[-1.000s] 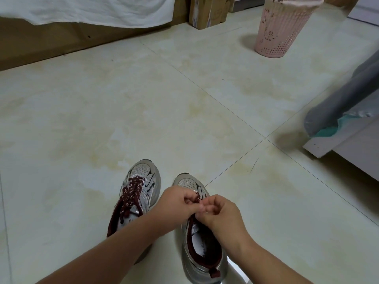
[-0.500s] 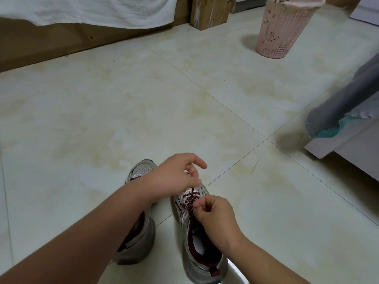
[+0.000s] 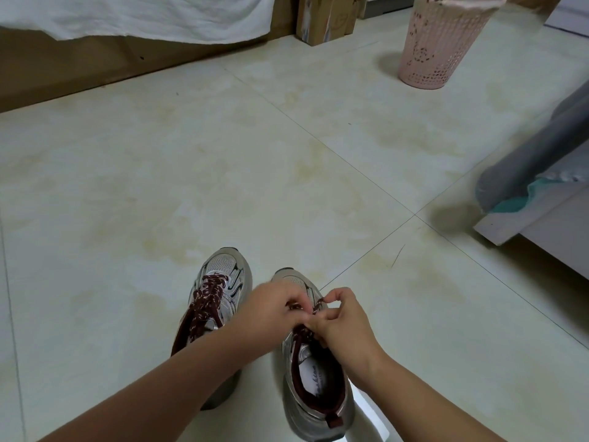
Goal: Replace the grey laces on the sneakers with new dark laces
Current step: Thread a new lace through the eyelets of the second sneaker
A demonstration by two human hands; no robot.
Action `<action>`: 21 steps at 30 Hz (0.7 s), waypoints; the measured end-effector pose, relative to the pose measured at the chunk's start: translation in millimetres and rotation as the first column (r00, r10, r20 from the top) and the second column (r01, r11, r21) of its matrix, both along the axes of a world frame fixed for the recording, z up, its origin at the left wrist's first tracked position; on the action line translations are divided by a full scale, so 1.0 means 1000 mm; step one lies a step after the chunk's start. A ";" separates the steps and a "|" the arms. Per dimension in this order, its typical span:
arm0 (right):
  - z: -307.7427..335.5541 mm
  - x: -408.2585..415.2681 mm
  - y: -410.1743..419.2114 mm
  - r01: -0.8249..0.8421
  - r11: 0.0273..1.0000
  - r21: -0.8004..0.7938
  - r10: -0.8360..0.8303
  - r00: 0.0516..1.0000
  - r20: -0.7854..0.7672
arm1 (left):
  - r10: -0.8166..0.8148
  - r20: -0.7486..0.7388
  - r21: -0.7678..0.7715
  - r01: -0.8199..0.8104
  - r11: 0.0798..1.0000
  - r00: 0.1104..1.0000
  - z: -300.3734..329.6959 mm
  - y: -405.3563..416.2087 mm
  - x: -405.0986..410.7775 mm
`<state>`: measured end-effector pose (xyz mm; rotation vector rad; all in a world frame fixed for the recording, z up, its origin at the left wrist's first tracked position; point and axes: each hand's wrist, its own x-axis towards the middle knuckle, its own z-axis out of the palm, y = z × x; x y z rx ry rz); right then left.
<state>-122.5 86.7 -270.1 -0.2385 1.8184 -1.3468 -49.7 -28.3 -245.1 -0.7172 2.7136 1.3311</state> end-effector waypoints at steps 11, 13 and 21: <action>0.000 -0.008 0.006 -0.082 0.992 -0.096 0.099 0.976 0.196 | 0.144 -0.089 0.084 -0.137 0.987 0.986 -0.027 0.005 0.009; 0.002 -0.007 0.006 -0.159 0.985 -0.060 0.164 0.983 0.081 | 0.172 -0.095 0.079 -0.165 0.983 0.980 -0.031 0.006 0.010; 0.000 0.006 0.001 -0.190 0.967 0.169 0.243 0.881 -0.405 | -0.232 -0.202 -0.604 0.065 0.794 0.952 -0.044 0.005 0.018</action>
